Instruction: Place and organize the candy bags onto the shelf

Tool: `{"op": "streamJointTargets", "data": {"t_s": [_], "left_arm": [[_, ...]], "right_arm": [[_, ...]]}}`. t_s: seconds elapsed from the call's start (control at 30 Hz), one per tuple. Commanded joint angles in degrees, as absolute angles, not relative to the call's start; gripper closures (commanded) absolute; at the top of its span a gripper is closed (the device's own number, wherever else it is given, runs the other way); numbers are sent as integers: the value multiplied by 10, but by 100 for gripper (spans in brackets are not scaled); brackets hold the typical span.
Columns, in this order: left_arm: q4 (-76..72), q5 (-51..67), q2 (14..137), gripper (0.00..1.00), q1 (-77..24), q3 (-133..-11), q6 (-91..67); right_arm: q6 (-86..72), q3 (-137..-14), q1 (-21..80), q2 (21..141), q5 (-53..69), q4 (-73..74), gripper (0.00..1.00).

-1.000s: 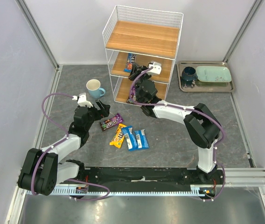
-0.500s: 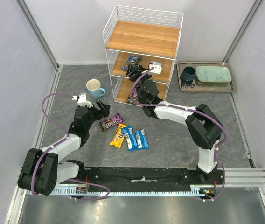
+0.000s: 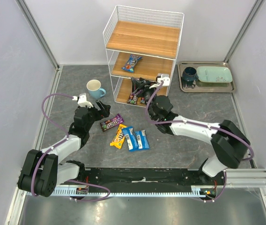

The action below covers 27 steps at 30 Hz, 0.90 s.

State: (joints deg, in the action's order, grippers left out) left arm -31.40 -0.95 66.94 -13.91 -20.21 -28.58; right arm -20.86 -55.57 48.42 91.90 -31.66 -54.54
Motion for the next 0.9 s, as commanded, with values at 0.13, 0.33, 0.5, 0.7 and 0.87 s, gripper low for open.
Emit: {"op": "streamJointTargets", "data": {"t_s": [0.13, 0.33, 0.5, 0.7, 0.87], "left_arm": [[-333, -7, 660, 6, -141, -206, -300], [-333, -3, 664, 6, -141, -207, -301], [-334, -7, 668, 6, -141, -207, -300], [-334, -7, 669, 6, -141, -207, -299], [-333, -7, 668, 6, -141, -207, -297]], "right_arm": [[-221, -513, 534, 799, -237, -278, 44], [-267, -465, 543, 780, -171, -166, 44], [-300, -448, 566, 777, -181, -92, 47], [-366, -423, 592, 751, -251, 10, 51], [-417, -389, 602, 737, -238, 44, 35]]}}
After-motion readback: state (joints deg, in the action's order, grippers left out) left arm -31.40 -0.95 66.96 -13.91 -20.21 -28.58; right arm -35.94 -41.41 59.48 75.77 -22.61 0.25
